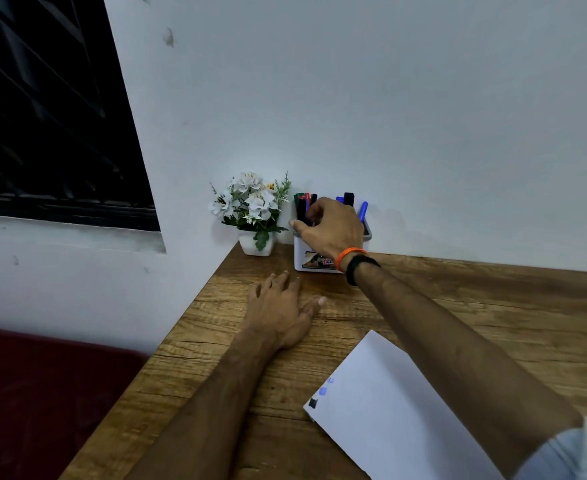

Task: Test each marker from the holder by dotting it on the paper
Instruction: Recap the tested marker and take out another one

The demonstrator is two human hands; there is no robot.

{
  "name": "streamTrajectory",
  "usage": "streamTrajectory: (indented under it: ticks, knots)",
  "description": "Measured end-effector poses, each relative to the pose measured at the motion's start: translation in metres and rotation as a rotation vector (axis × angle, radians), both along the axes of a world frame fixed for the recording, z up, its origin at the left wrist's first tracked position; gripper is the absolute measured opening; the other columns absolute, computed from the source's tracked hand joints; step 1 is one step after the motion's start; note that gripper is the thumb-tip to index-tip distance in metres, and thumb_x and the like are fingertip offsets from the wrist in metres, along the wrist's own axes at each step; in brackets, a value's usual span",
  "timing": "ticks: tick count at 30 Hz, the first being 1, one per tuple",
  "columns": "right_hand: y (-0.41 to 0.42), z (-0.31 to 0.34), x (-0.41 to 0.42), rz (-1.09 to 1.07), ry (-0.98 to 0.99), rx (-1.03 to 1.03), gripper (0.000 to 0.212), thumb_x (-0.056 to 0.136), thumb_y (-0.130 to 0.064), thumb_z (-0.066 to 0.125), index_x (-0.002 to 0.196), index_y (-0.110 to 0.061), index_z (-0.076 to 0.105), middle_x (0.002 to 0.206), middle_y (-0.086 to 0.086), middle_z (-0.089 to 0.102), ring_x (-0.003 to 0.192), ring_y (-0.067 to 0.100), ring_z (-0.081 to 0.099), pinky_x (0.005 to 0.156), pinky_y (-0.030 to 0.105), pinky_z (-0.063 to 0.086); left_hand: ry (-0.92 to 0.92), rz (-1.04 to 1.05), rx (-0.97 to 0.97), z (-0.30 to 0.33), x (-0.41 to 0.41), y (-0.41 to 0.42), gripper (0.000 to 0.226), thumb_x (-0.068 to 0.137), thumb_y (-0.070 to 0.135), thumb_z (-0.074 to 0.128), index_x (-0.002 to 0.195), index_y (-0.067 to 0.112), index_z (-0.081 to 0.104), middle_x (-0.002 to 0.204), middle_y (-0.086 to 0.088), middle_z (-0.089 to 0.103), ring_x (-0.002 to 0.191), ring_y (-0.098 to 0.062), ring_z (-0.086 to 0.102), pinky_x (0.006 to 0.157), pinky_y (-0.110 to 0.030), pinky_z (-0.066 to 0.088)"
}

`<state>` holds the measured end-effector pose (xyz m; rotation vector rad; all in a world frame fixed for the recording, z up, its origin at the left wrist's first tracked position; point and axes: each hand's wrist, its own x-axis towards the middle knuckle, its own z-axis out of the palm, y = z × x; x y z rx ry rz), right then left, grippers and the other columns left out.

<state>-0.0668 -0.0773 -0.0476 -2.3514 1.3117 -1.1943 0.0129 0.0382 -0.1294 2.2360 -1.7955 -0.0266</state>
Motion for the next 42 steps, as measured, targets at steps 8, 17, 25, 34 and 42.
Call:
streamTrajectory:
  ticks: [8,17,25,34,42]
  knots:
    - [0.005,0.009,0.0,0.009,-0.231,0.085,0.016,0.078,-0.037,0.075,0.079,-0.023,0.07,0.073,-0.008,0.067,0.076,0.01,0.065,0.076,0.029,0.057,0.003,-0.001,-0.002,0.001,0.0,0.001,0.073,0.092,0.068,0.025,0.147,0.022,0.034,0.159,-0.007,0.022,0.147,-0.026,0.015,0.117,-0.05,0.01]
    - [0.036,0.044,-0.044,0.238,-0.727,0.175,0.016,0.086,-0.027,0.075,0.088,-0.013,0.068,0.076,0.0,0.076,0.073,0.006,0.073,0.071,0.022,0.057,0.152,-0.037,-0.112,0.015,-0.005,0.007,0.065,0.094,0.061,0.034,0.143,0.019,0.039,0.152,-0.005,0.036,0.139,-0.022,0.032,0.115,-0.046,0.024]
    - [0.076,-0.016,-0.105,0.326,-0.301,0.33,0.011,0.078,-0.034,0.082,0.079,-0.028,0.073,0.065,-0.004,0.069,0.058,0.011,0.064,0.065,0.031,0.055,1.104,-0.219,-0.482,0.053,-0.026,0.029,0.025,0.09,0.037,0.059,0.1,0.015,0.067,0.09,0.001,0.073,0.079,-0.009,0.066,0.064,-0.023,0.051]
    - [0.093,-0.032,-0.153,0.396,-0.144,0.443,0.024,0.068,-0.031,0.089,0.085,-0.017,0.077,0.067,0.0,0.071,0.057,0.004,0.06,0.057,0.02,0.046,1.052,-0.247,-0.329,0.054,-0.029,0.042,0.016,0.081,0.008,0.072,0.093,-0.001,0.068,0.072,-0.004,0.07,0.059,-0.006,0.062,0.055,-0.017,0.053]
    - [0.089,-0.036,-0.165,0.461,-0.478,0.672,0.026,0.078,-0.02,0.08,0.096,-0.002,0.076,0.067,0.002,0.063,0.057,0.01,0.054,0.051,0.02,0.04,0.862,-0.387,-0.081,0.052,-0.031,0.044,0.023,0.081,0.02,0.074,0.099,0.007,0.071,0.085,-0.006,0.073,0.074,-0.015,0.068,0.071,-0.032,0.058]
